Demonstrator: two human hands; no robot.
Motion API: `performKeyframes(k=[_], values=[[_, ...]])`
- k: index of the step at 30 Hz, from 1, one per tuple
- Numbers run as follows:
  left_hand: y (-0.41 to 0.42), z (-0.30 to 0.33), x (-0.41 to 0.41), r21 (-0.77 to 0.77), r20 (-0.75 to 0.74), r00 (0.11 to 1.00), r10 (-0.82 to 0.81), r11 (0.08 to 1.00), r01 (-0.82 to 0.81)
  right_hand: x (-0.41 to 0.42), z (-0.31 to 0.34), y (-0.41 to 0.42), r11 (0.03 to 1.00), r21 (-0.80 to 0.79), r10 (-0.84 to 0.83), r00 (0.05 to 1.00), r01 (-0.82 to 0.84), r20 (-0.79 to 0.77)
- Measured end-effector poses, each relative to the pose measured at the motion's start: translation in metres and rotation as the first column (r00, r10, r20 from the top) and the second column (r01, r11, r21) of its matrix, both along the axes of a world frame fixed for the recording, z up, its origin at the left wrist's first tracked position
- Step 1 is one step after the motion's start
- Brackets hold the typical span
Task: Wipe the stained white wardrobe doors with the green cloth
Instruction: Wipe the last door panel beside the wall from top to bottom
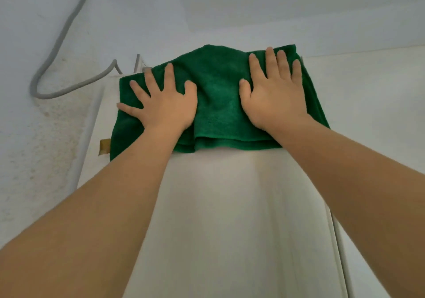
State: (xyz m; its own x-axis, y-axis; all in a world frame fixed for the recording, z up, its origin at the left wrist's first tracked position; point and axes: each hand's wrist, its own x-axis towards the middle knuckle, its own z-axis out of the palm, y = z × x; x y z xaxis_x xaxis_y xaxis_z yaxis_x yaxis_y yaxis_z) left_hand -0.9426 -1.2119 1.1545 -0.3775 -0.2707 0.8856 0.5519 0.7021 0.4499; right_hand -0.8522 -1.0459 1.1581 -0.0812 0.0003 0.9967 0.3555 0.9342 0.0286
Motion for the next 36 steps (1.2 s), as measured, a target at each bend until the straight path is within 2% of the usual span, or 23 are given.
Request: performKeyframes(k=[3,5,8,10,15,18,23,26,33,36], values=[[0.01,0.0,0.004,0.081,0.016,1.0,-0.018,0.997,0.017,-0.007,-0.034,-0.016,0.995,-0.085,0.05,0.994,-0.058,-0.098],[0.009,-0.008,0.003,0.065,-0.011,1.0,-0.005,0.998,0.006,-0.012,-0.072,-0.027,0.994,-0.048,0.087,0.988,-0.094,-0.13],[0.011,-0.025,0.004,0.012,-0.047,0.999,0.008,1.0,-0.007,-0.014,-0.109,-0.028,0.996,-0.018,0.09,0.991,-0.092,-0.097],[0.015,-0.039,0.007,-0.012,-0.041,0.999,0.022,1.0,-0.023,-0.008,-0.099,-0.022,0.995,-0.027,0.091,0.994,-0.092,-0.053],[0.016,-0.04,0.006,-0.003,-0.028,0.999,0.033,0.999,-0.033,0.003,-0.016,-0.004,0.996,-0.05,0.07,0.997,-0.072,-0.035],[0.016,-0.039,0.006,0.014,-0.046,0.999,0.008,1.0,-0.008,0.0,-0.013,-0.005,0.994,-0.05,0.096,0.992,-0.1,-0.076],[0.016,-0.043,0.007,0.025,-0.054,0.999,-0.005,1.0,0.006,0.0,-0.097,-0.005,0.984,-0.023,0.173,0.975,-0.178,-0.138],[0.021,-0.064,0.011,0.048,-0.035,0.999,0.003,0.999,-0.001,-0.001,-0.138,-0.005,0.989,0.005,0.145,0.988,-0.145,-0.061],[0.029,-0.153,0.021,0.063,0.019,1.0,0.001,0.998,-0.002,-0.006,-0.067,-0.025,0.998,-0.006,0.057,0.998,-0.057,0.004],[0.035,-0.178,0.022,0.08,0.028,1.0,-0.006,0.997,0.003,-0.02,-0.054,-0.047,0.996,0.05,0.067,0.997,-0.069,0.038]])
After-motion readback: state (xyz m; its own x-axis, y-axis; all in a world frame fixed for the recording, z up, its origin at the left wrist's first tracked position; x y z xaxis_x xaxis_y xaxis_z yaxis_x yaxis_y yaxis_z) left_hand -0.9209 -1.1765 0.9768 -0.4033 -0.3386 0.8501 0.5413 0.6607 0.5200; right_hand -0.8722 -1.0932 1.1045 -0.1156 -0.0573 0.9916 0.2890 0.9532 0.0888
